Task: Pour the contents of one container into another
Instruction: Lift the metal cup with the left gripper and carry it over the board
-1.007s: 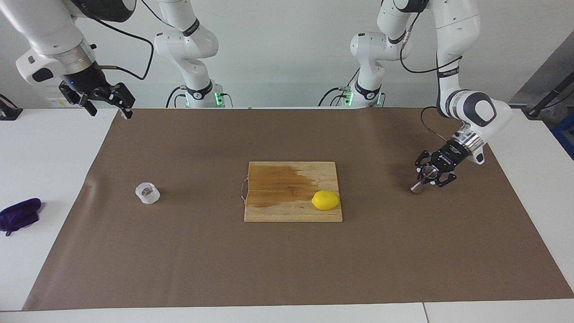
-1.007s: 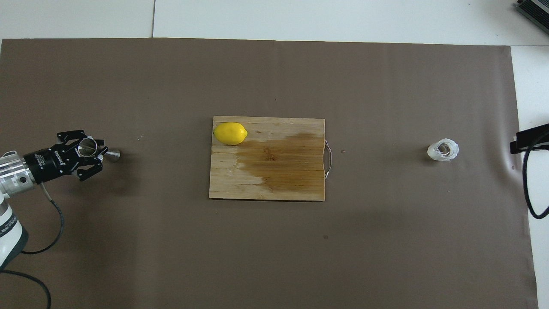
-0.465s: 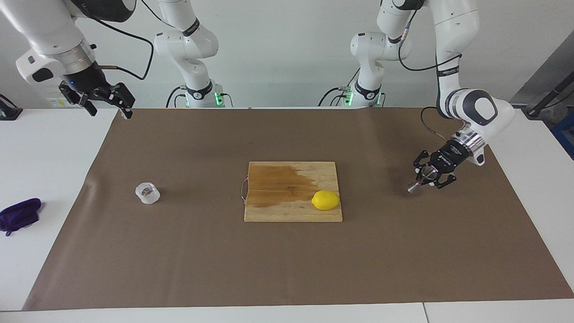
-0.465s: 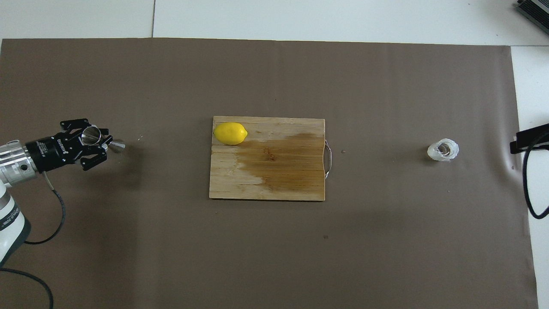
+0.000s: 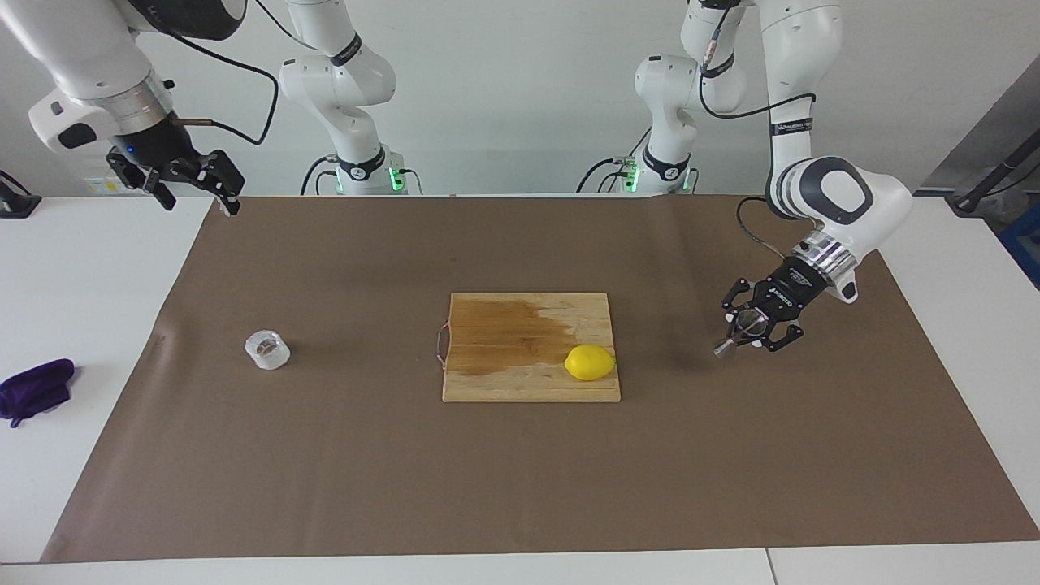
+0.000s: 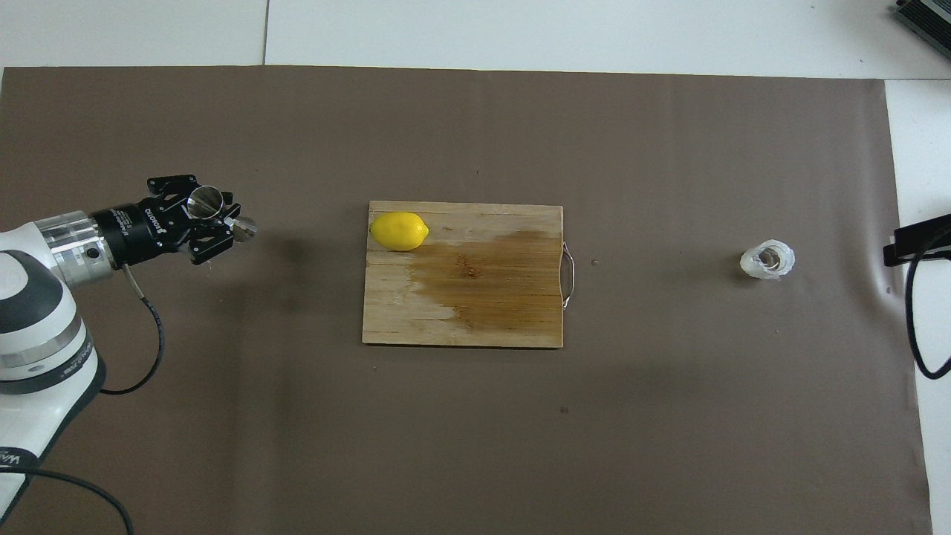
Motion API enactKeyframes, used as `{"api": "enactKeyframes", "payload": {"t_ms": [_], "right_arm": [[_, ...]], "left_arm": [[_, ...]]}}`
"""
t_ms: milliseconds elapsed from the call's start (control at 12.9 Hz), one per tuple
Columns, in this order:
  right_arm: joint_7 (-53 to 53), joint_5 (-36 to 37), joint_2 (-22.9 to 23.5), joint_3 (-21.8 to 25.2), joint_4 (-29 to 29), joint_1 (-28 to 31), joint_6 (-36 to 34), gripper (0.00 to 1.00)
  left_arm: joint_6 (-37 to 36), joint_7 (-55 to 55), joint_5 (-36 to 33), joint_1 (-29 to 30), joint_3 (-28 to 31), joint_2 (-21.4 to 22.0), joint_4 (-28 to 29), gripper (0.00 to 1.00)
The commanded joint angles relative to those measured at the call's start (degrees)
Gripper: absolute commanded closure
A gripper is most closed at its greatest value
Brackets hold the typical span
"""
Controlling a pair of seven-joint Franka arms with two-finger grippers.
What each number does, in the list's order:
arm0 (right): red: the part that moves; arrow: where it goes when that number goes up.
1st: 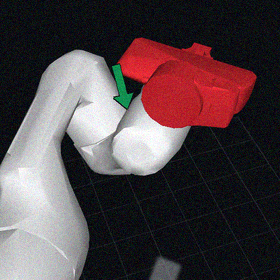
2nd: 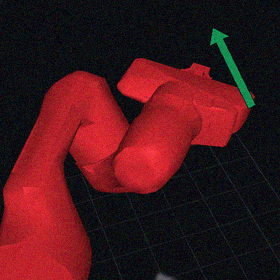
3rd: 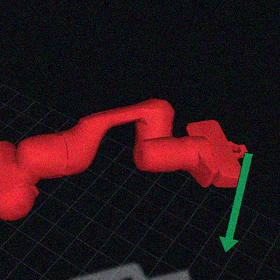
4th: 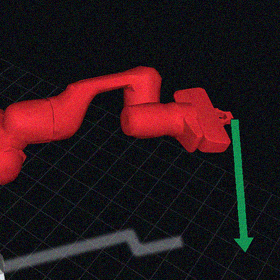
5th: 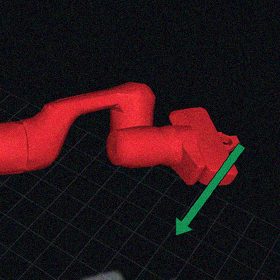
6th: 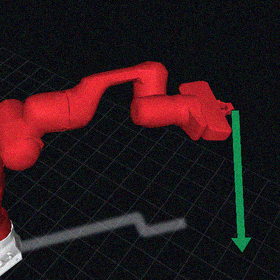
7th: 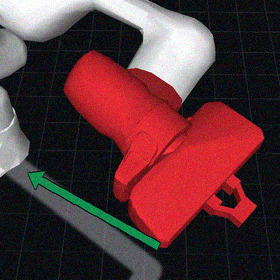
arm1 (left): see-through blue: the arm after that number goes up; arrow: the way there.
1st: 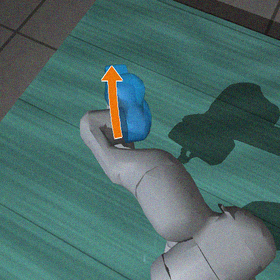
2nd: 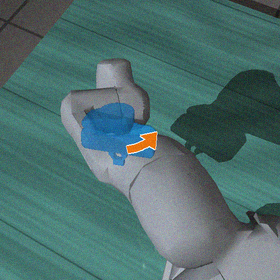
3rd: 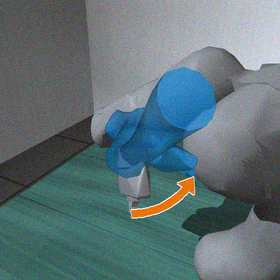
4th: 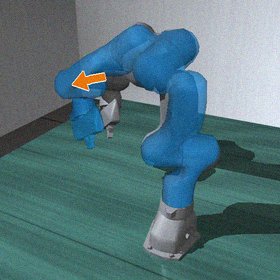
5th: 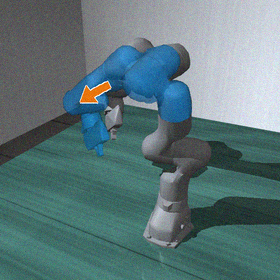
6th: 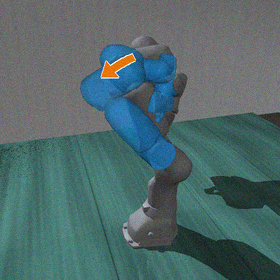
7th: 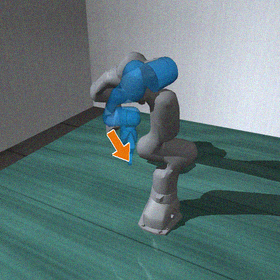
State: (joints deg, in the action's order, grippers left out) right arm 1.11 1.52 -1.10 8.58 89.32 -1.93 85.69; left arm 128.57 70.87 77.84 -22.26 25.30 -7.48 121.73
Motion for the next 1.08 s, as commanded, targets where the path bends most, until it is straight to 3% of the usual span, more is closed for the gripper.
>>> {"api": "enactKeyframes", "payload": {"t_ms": [0,232,620,852,1007], "right_arm": [[-0.4,0.1,-1.2,-0.2,1.1,0.1,0.2,0.0],[-0.4,0.1,-1.2,-0.2,1.1,0.1,0.2,0.0],[-0.4,0.1,-1.2,-0.2,1.1,0.1,0.2,0.0],[-0.4,0.1,-1.2,-0.2,1.1,0.1,0.2,0.0],[-0.4,0.1,-1.2,-0.2,1.2,0.1,0.2,0.0]], "left_arm": [[6.4,3.0,2.0,-5.1,-0.1,3.3,1.6,0.76],[10.4,2.7,4.2,-9.9,-0.2,5.9,3.3,0.76],[23.4,2.2,13.2,-21.6,-0.2,6.8,4.0,0.76],[26.1,2.3,15.6,-23.6,-1.5,7.0,3.5,0.76],[30.4,2.2,21.0,-23.6,-5.2,6.9,3.1,0.76]]}}
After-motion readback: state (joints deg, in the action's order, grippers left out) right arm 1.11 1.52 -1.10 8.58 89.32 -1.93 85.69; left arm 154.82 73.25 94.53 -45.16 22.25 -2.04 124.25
